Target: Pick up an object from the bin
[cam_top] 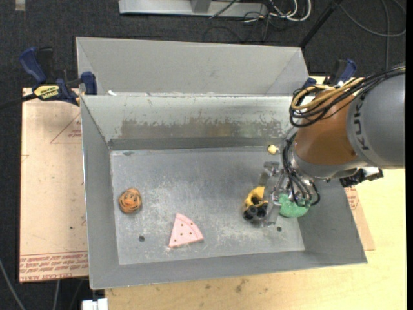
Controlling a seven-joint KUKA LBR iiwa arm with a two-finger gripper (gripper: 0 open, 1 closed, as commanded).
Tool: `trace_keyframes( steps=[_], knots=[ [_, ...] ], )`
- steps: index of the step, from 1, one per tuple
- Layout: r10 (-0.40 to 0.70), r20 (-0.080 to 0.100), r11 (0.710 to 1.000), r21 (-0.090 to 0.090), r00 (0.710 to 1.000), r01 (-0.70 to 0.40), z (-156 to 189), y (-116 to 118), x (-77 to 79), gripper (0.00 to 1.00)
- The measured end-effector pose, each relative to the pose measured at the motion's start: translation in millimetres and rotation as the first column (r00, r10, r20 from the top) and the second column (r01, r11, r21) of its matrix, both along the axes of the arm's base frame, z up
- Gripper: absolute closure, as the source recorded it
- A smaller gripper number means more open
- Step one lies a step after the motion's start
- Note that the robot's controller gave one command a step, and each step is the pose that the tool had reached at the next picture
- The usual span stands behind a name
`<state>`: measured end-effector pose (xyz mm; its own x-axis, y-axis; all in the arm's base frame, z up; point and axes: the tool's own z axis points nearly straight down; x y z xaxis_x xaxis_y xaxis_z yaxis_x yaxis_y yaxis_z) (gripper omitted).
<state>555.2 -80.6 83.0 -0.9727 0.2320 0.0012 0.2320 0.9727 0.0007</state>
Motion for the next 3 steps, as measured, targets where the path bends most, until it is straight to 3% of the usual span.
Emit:
trace_keyframes(
  steps=[1, 2, 3],
  knots=[
    [-0.164, 0.005, 0.986, 0.0, 0.986, 0.164, -12.2, 14.2, -5.5, 1.0],
    [-0.164, 0.005, 0.986, 0.0, 0.986, 0.164, -12.2, 14.2, -5.5, 1.0],
    [-0.099, 0.008, 0.995, -0.001, 0.995, 0.099, 148.8, 21.7, 24.2, 1.0]
  ],
)
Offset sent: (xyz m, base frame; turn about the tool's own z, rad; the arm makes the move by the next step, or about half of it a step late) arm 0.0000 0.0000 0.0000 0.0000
